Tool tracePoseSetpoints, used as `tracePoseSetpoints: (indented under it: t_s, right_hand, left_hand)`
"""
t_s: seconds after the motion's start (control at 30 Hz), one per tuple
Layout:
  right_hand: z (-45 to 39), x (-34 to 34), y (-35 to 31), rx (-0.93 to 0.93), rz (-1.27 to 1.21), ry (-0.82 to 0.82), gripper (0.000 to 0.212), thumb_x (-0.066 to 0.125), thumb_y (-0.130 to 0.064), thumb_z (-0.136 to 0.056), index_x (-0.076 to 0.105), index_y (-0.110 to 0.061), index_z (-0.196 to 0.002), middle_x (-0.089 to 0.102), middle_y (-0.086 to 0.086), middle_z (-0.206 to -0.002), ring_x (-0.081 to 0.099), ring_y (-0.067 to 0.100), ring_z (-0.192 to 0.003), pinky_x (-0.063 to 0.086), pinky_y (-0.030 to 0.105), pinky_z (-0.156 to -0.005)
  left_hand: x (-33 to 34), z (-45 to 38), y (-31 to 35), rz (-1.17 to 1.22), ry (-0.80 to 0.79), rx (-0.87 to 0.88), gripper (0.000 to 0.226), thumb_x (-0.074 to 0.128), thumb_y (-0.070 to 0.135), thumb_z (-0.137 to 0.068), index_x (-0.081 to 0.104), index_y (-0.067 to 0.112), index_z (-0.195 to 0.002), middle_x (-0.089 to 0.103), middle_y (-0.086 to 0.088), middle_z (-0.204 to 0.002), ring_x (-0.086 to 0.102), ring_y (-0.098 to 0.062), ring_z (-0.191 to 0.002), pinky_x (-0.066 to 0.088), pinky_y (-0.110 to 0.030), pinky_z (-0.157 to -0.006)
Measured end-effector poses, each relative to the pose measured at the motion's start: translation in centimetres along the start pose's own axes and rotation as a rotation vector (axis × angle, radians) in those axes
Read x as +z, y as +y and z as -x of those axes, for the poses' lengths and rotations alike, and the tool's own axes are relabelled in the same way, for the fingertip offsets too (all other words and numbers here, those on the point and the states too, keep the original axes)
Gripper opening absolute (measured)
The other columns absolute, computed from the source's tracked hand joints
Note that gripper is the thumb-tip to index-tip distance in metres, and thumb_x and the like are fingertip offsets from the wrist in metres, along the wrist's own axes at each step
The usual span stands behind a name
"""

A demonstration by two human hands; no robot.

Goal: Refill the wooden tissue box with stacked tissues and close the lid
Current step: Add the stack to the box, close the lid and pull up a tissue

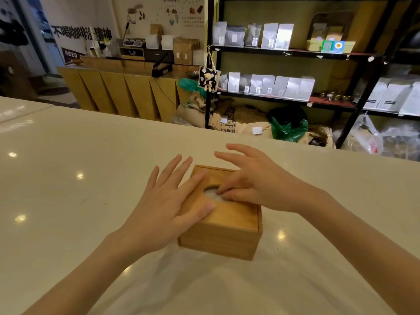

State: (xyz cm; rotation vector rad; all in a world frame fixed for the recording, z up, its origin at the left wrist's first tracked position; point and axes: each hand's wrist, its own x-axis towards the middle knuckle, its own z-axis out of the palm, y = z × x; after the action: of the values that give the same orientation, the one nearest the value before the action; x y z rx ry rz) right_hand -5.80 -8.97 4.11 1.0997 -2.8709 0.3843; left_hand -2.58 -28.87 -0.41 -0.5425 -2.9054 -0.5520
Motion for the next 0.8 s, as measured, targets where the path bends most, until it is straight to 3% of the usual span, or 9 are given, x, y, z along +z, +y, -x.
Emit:
tracePoseSetpoints:
  t_s: [0.2, 0.37, 0.47, 0.6, 0.8]
  right_hand:
    - [-2.5, -0.5, 0.1, -0.077, 0.162, -0.223, 0.027, 0.058, -0.037, -0.085, 0.063, -0.041, -0.111, 0.007, -0.009, -0.157, -0.011, 0.014, -0.142, -0.007, 0.039, -0.114]
    - [-3.0, -0.4, 0.0, -0.134, 0.214, -0.221, 0.02, 0.059, -0.038, -0.084, 0.069, -0.039, -0.101, 0.014, -0.01, -0.156, -0.01, 0.016, -0.142, -0.011, 0.039, -0.113]
    - [-2.9, -0.3, 0.0, -0.146, 0.194, -0.197, 0.016, 0.06, -0.036, -0.083, 0.073, -0.036, -0.092, 0.021, -0.013, -0.154, -0.007, 0.014, -0.142, -0.012, 0.036, -0.112]
    - [-2.8, -0.3, 0.2, -0.147, 0.169, -0.176, 0.015, 0.06, -0.036, -0.083, 0.074, -0.035, -0.089, 0.026, -0.014, -0.152, -0.002, 0.013, -0.141, -0.008, 0.035, -0.113]
    - [-2.2, -0.2, 0.4, -0.117, 0.075, -0.123, 0.014, 0.062, -0.036, -0.081, 0.075, -0.033, -0.085, 0.034, -0.016, -0.148, 0.006, 0.009, -0.138, 0.009, 0.031, -0.111]
  left_hand:
    - [-0.2, -0.1, 0.1, -0.045, -0.063, -0.016, 0.081, -0.015, 0.086, -0.05, -0.007, 0.059, -0.126, -0.028, 0.028, -0.141, -0.04, 0.006, -0.126, -0.028, -0.037, -0.107]
    - [0.3, -0.1, -0.1, 0.0, -0.046, -0.013, 0.078, -0.013, 0.086, -0.052, -0.008, 0.061, -0.126, -0.023, 0.03, -0.143, -0.038, 0.009, -0.126, -0.037, -0.027, -0.098]
    - [0.4, -0.1, -0.2, 0.011, -0.036, -0.013, 0.084, -0.013, 0.086, -0.052, -0.004, 0.057, -0.13, -0.016, 0.026, -0.148, -0.036, 0.008, -0.128, -0.033, -0.032, -0.103]
    - [0.3, -0.1, -0.1, 0.029, -0.045, -0.02, 0.078, -0.013, 0.086, -0.053, -0.006, 0.061, -0.126, -0.012, 0.025, -0.15, -0.035, 0.008, -0.128, -0.033, -0.029, -0.101]
    - [0.5, -0.1, 0.0, 0.011, -0.025, -0.025, 0.079, -0.015, 0.085, -0.052, -0.005, 0.059, -0.127, -0.009, 0.02, -0.154, -0.033, 0.005, -0.131, -0.028, -0.035, -0.106]
